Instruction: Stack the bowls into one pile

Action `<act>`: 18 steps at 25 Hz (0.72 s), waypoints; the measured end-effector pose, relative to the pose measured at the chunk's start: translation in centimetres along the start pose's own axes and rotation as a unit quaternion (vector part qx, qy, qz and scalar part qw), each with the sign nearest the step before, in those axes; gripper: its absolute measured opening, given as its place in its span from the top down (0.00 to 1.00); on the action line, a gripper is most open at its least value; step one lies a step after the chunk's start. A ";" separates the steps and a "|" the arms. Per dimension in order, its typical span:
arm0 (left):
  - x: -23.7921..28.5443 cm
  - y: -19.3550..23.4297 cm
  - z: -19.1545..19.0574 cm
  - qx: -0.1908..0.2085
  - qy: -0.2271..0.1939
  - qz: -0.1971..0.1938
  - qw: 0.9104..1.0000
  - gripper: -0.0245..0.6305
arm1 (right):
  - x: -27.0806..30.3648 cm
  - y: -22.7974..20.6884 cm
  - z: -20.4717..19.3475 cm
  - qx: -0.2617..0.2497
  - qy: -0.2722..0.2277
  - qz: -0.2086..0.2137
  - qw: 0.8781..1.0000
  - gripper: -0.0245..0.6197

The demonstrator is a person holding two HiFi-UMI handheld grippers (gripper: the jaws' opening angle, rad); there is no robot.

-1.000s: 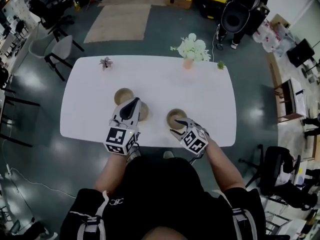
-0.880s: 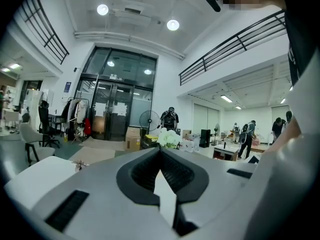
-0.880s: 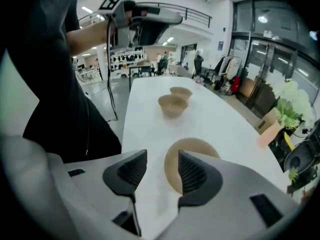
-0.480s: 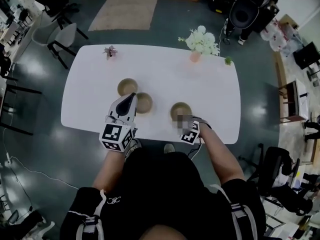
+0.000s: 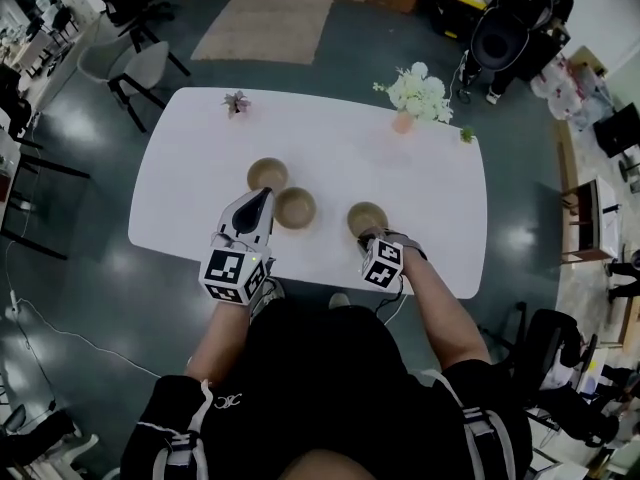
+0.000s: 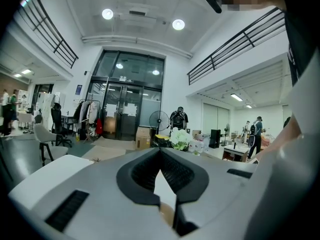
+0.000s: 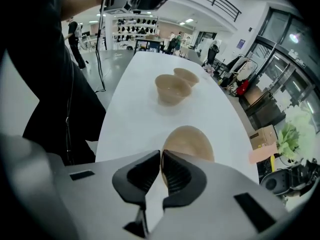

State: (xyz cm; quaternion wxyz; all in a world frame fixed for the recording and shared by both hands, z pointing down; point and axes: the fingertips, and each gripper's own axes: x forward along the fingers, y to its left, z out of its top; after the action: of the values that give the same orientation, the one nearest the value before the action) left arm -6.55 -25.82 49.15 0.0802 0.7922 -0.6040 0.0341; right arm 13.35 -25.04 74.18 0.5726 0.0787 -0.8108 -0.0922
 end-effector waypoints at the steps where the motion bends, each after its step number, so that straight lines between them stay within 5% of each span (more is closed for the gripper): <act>1: -0.2 0.2 0.0 -0.001 -0.002 0.003 1.000 0.94 | -0.1 -0.2 0.5 -0.003 -0.003 -0.003 1.000 0.90; 18: -7.1 6.7 -1.3 -0.024 -0.024 0.103 0.994 0.94 | -0.9 -2.3 14.7 -0.118 -0.105 -0.059 0.986 0.91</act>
State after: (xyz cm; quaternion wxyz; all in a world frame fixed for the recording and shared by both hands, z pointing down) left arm -14.80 -20.60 49.91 0.0806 0.7241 -0.6849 0.0092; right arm -0.19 -26.20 67.93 0.4834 0.0484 -0.8435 -0.2290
